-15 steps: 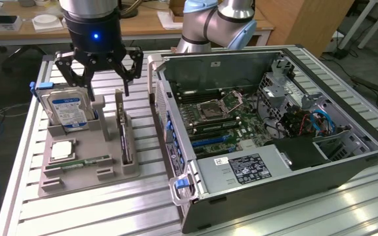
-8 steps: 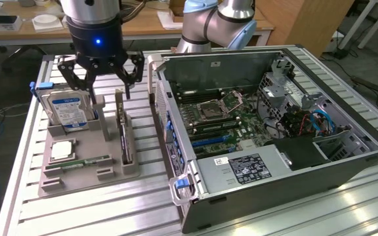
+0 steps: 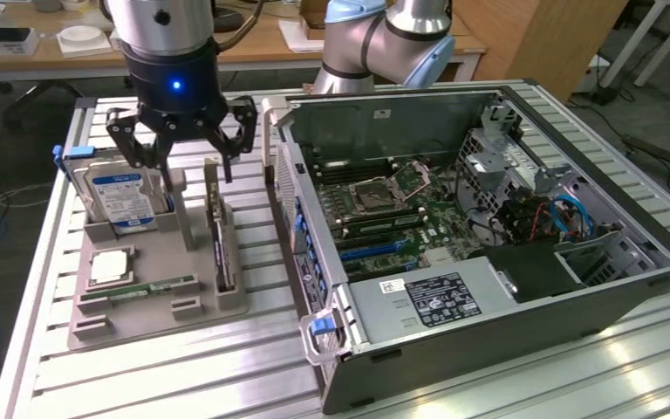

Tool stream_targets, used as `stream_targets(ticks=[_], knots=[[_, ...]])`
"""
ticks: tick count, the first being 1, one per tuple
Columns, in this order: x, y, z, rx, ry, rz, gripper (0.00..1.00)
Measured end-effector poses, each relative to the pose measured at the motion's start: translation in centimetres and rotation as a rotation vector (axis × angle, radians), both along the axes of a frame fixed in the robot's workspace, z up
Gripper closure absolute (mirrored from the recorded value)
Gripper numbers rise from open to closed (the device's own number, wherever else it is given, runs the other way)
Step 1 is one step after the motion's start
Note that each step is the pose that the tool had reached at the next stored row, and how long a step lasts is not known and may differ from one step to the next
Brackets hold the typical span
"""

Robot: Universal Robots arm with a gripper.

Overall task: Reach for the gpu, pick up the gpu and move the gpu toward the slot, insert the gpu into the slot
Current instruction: 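Pick up the gpu and move the gpu toward the slot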

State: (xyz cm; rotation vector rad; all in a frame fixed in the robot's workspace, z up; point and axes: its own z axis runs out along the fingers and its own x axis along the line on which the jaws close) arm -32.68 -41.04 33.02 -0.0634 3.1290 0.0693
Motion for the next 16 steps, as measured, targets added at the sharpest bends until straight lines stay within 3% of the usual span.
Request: stream_targets(ticks=[16], knots=[[0.1,-0.1,-2.19,0.0005,0.0,0.0,0.29]])
